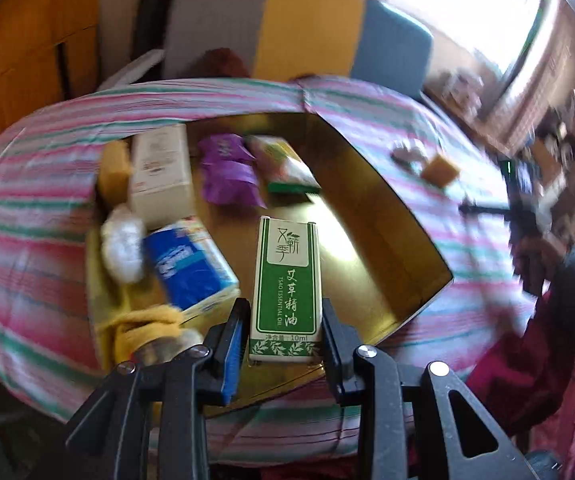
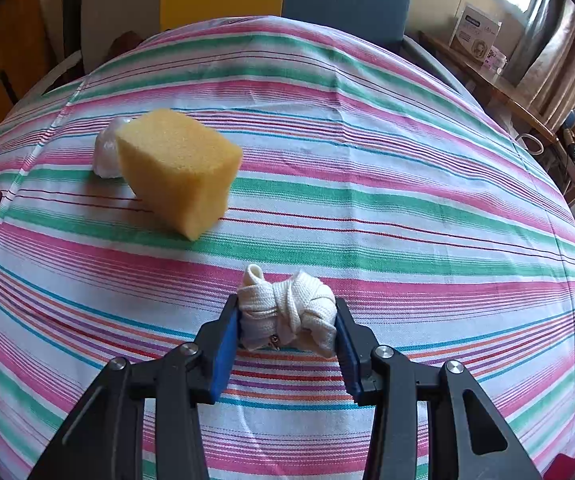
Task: Organize objects
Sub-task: 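Carry the green box into the gold tray and open the left gripper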
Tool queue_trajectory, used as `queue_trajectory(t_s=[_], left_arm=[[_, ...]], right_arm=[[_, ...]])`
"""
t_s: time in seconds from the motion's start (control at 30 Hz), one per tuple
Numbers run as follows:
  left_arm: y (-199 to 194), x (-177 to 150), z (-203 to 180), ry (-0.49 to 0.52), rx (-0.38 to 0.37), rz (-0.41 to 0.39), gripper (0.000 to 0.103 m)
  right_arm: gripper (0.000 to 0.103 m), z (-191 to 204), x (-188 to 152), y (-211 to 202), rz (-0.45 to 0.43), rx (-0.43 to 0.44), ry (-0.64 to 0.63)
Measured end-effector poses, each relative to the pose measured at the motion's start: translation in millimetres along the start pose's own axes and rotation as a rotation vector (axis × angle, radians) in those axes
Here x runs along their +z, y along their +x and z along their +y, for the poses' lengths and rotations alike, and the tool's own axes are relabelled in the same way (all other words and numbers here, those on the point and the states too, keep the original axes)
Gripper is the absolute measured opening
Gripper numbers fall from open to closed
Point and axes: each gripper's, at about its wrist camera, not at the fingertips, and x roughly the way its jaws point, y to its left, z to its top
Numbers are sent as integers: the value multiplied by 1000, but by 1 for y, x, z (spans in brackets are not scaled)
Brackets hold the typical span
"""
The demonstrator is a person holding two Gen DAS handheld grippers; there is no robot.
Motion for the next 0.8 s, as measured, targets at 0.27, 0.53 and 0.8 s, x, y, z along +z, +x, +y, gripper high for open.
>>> queue_trajectory(t_s=[0.27, 0.53, 0.8], left_arm=[[27, -7, 3, 24, 90, 104, 38], [19, -10, 7, -17, 116, 55, 39], [0, -1, 13, -55, 136, -38, 39]], right_arm=[[45, 0, 0, 0, 4, -1, -1], [44, 1, 0, -1, 5, -4, -4], [43, 4, -1, -3, 2, -19, -12]])
